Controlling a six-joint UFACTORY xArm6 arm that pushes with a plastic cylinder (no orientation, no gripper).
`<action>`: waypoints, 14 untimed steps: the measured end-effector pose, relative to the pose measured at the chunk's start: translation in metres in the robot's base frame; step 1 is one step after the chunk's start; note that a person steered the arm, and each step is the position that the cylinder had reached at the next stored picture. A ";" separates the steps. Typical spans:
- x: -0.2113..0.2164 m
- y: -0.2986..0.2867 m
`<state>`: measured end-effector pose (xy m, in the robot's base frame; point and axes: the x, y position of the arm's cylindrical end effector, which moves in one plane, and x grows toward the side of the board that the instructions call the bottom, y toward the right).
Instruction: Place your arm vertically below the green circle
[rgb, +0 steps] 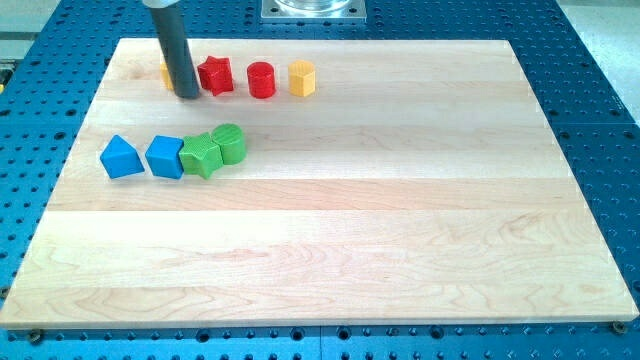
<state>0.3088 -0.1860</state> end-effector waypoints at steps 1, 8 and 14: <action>0.038 0.028; -0.014 0.246; 0.058 0.164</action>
<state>0.3665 -0.0219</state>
